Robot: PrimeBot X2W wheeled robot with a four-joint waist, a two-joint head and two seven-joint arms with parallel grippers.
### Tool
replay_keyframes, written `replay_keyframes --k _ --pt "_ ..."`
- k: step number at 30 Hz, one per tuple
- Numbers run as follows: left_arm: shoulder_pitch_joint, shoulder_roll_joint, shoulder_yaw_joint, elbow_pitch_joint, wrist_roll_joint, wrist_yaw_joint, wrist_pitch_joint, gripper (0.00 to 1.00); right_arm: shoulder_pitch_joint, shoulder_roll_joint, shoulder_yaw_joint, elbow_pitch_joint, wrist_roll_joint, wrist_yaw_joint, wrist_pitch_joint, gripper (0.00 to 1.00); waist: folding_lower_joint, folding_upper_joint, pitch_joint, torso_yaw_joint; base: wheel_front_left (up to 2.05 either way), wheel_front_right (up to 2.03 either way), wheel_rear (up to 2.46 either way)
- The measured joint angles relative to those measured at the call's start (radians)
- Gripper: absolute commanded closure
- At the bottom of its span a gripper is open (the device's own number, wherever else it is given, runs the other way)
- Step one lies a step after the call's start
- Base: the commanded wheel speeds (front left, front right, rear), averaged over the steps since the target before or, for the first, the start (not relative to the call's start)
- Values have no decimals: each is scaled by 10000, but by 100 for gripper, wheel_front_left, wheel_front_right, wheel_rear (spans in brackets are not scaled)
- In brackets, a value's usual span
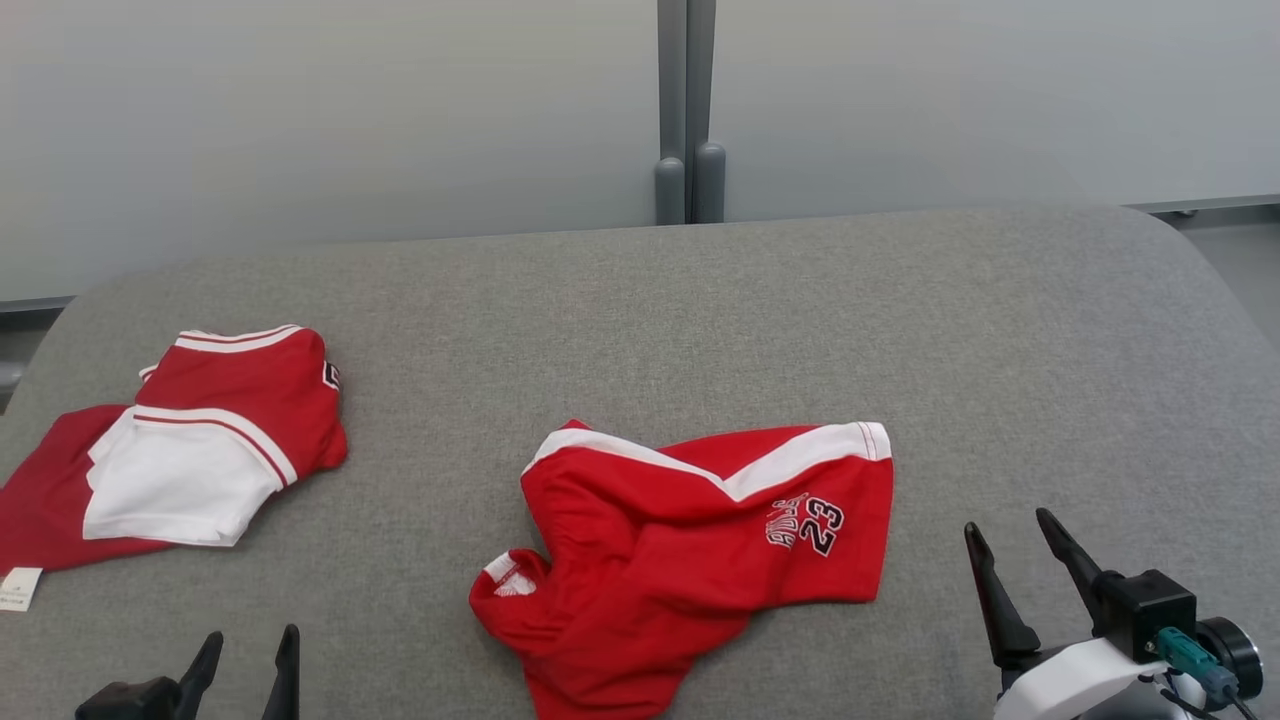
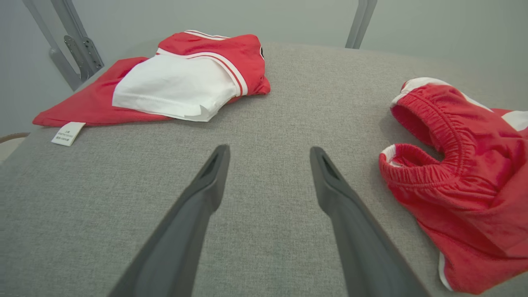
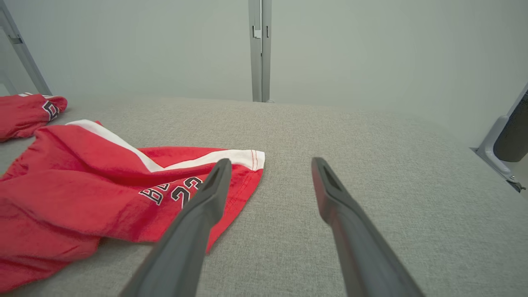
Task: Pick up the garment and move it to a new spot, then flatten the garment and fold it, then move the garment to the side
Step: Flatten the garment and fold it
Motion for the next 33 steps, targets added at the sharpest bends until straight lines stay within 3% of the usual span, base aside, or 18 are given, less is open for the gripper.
replay_keyframes --k 33 --pt "174 -13 236 -537 2 8 -389 0 -1 -113 -604 -196 -77 -90 0 0 0 0 261 77 0 0 0"
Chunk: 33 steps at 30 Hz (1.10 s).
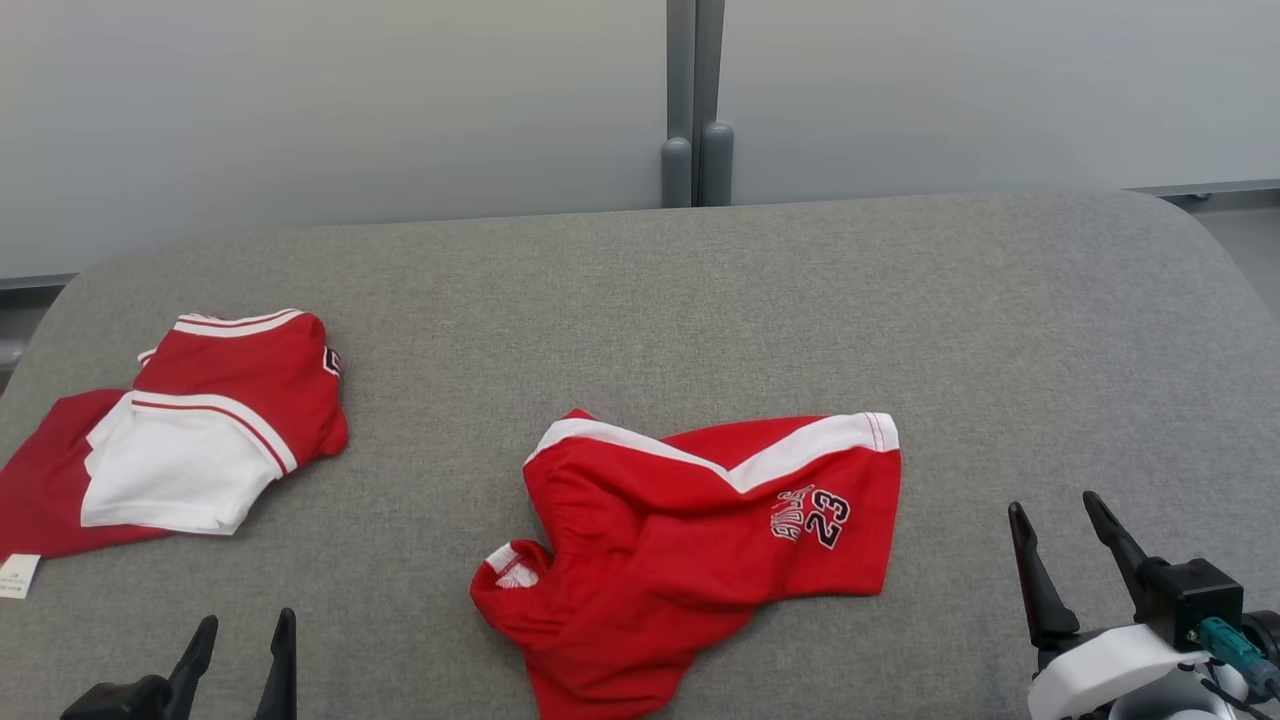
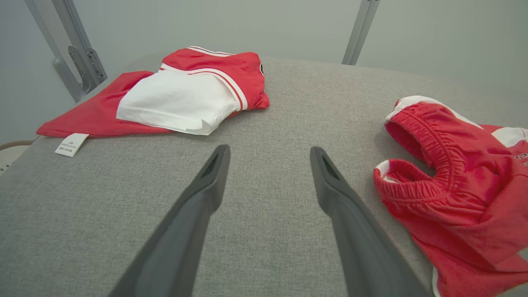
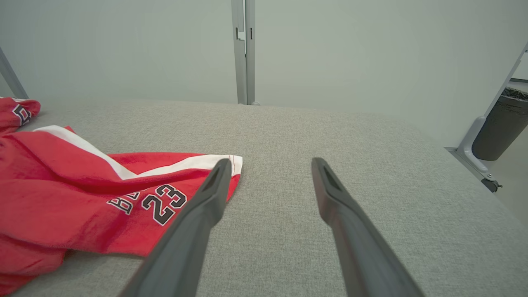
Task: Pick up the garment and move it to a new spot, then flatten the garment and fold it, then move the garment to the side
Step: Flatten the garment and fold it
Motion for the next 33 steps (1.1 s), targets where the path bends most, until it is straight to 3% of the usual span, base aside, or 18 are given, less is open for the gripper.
replay_keyframes --k 7,14,23,33 --pt "5 -109 -8 -184 -33 -13 2 0 -2 -4 -2 -42 2 6 0 0 0 0 114 -16 0 0 0" --pt "-449 -583 -384 -874 -637 -276 525 0 -669 -255 104 -2 0 123 100 0 0 0 625 -51 0 0 0" --pt "-2621 -1191 -1045 -1325 -1187 -362 2163 0 -2775 -397 499 431 -36 370 750 0 0 0 1663 -105 0 0 0" --pt "-4691 -1532 -1737 -458 -970 -299 3900 0 -4121 -798 945 1831 -359 546 1340 0 0 0 2693 -36 0 0 0"
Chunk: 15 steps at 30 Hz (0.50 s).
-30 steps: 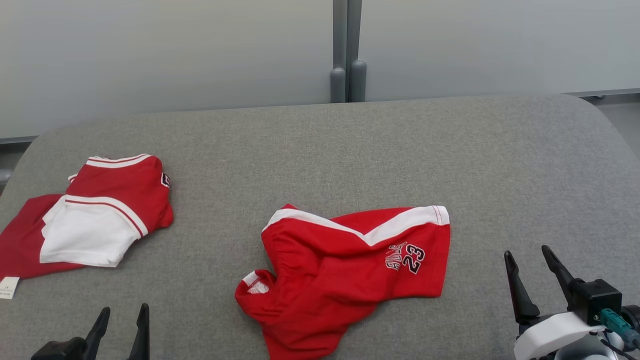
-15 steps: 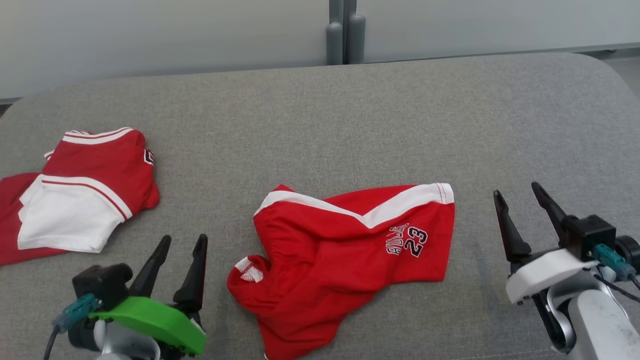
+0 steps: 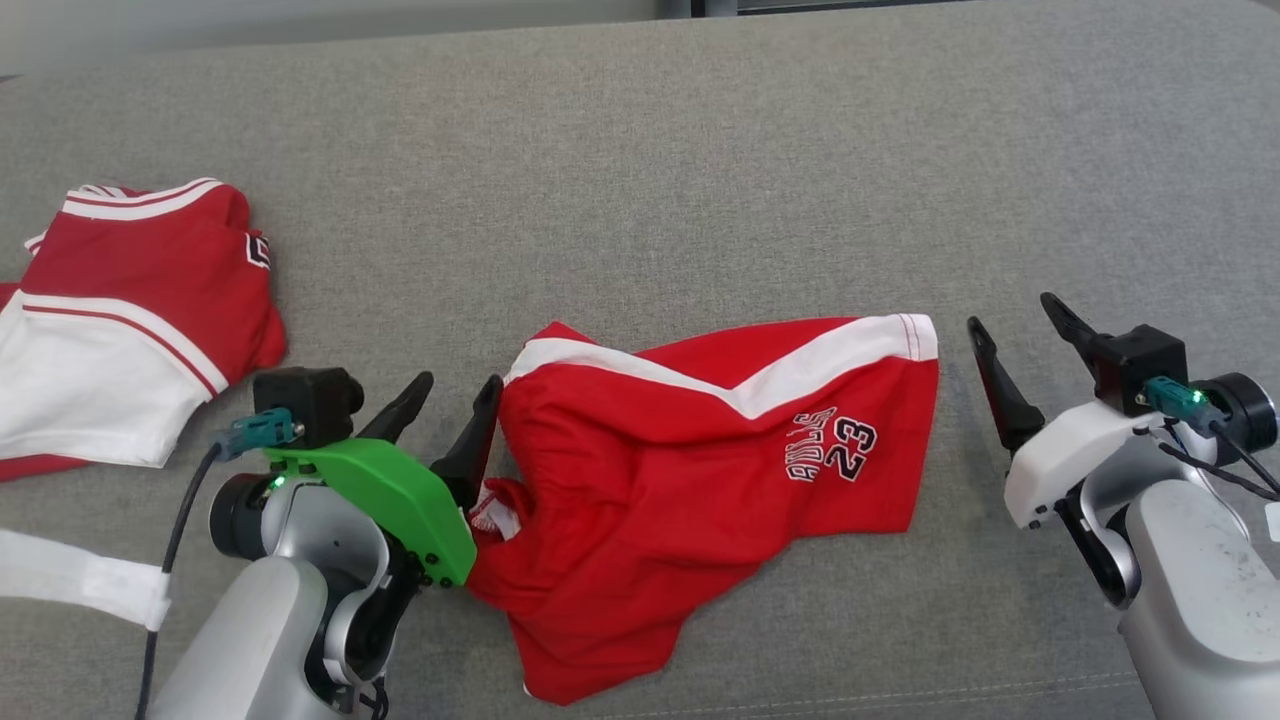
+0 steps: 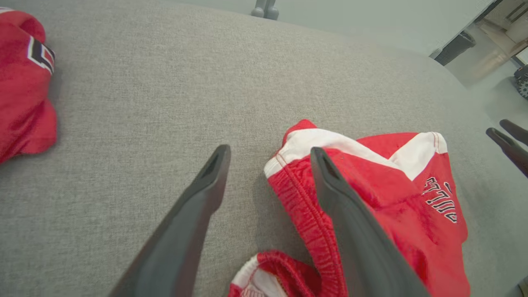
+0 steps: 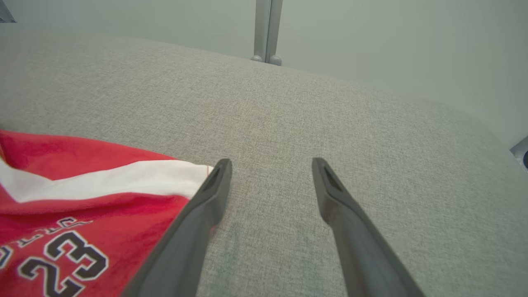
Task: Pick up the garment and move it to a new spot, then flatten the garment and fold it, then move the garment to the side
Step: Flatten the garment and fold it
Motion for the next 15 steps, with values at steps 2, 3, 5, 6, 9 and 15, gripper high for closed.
replay_keyframes --k 2,3,5,6,9,15 --pt "-141 -25 -104 336 4 38 372 0 -156 6 98 230 -4 21 40 0 0 0 146 19 0 0 0" --pt "-228 -169 -132 721 -77 44 694 0 -257 29 159 485 4 35 35 0 0 0 268 36 0 0 0" --pt "-298 -357 -100 1030 -267 56 972 0 -312 100 255 679 6 82 8 0 0 0 349 48 0 0 0" --pt "-303 -454 4 1097 -403 61 1043 0 -337 157 345 773 6 84 -27 0 0 0 378 42 0 0 0" --pt "-507 -671 221 1367 -786 132 1302 0 -514 326 495 1034 8 88 -117 0 0 0 430 -28 0 0 0" --pt "-821 -1737 803 1695 -2286 144 1847 0 -725 261 504 1494 56 88 -366 0 0 0 481 -97 0 0 0"
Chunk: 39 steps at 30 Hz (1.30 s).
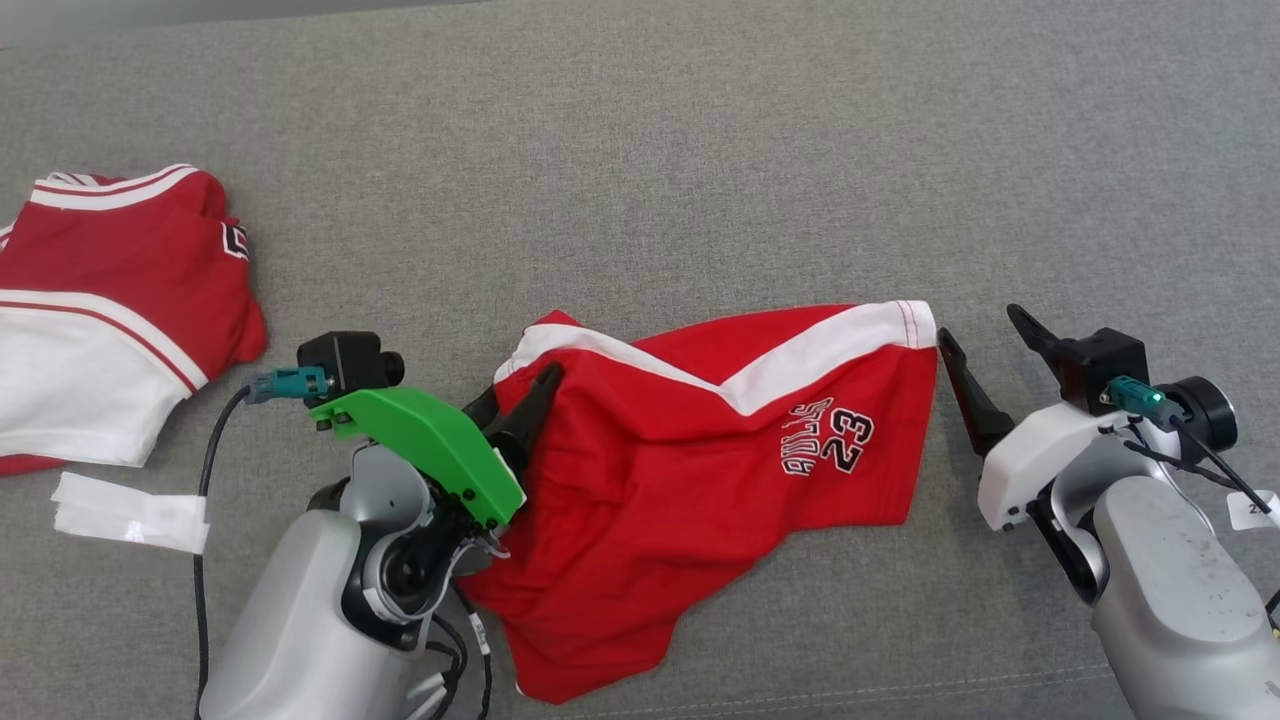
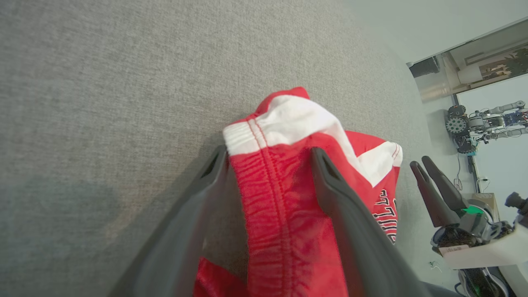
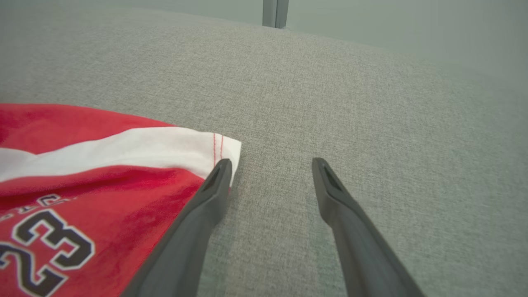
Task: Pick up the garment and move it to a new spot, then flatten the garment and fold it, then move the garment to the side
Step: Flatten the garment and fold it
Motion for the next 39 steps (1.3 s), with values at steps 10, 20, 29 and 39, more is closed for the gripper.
replay_keyframes --k 10,20,29,39 --pt "-610 255 102 644 119 90 261 0 -434 6 215 585 2 46 -305 0 0 0 60 -16 0 0 0" --pt "-895 196 10 957 100 119 401 100 -800 -27 307 1049 27 86 -424 0 0 0 149 -11 0 0 0" --pt "-1403 148 -389 848 182 111 399 100 -1239 -117 447 1360 27 88 -497 0 0 0 298 167 0 0 0" --pt "-1521 100 -999 583 245 -211 324 100 -1447 -134 514 2038 219 88 -583 0 0 -1 441 711 0 0 0"
